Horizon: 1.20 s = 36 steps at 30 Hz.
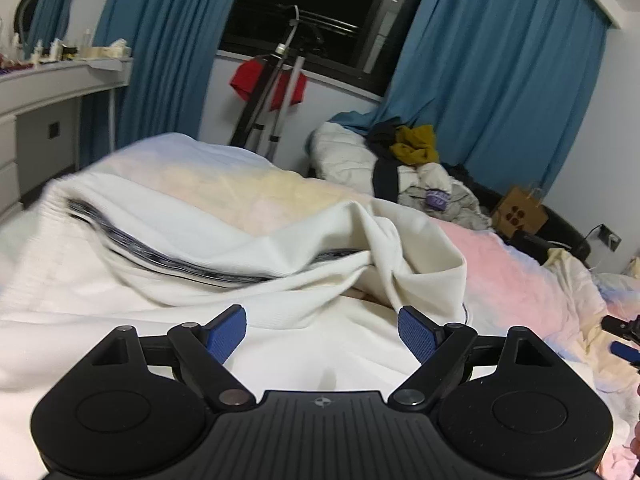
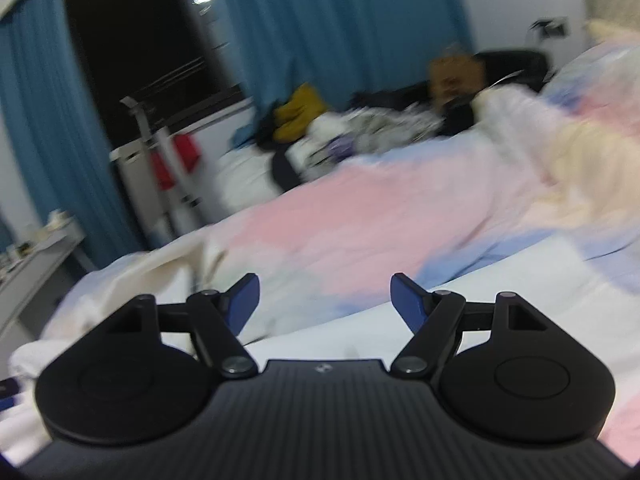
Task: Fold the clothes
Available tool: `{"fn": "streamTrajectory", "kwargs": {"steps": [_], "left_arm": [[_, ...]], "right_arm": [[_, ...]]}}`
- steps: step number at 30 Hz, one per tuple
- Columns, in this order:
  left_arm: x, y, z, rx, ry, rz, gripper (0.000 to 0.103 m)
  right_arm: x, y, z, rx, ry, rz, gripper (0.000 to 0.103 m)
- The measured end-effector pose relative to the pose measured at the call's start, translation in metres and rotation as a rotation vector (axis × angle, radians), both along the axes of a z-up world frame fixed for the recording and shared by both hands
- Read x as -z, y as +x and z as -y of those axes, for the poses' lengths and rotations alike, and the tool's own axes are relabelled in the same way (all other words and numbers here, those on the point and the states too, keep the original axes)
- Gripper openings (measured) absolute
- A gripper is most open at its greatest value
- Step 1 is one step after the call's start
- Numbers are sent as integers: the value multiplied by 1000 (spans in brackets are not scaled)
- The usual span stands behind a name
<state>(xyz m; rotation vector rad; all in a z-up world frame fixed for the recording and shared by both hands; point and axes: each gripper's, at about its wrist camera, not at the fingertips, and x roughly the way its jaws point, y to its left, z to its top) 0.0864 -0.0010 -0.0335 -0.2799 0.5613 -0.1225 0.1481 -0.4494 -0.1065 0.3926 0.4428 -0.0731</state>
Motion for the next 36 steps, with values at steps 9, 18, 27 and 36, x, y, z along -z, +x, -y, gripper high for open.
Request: {"fn": "streamTrajectory", "kwargs": {"steps": [9,18,27,36], "left_arm": [[56,37,18,91,292,28,85],[80,74,-29,78,65,14,85],[92,79,-55,101,-61,44,81],[74,62,-57,77,-111,89,80]], "right_arm": [[-22,153,-93,-265,67,-115,74],[9,303,-140,-206,179,-341,62],[7,292,-141,-59,152,-216,6],[-72,155,-93,212,43,122,6]]}}
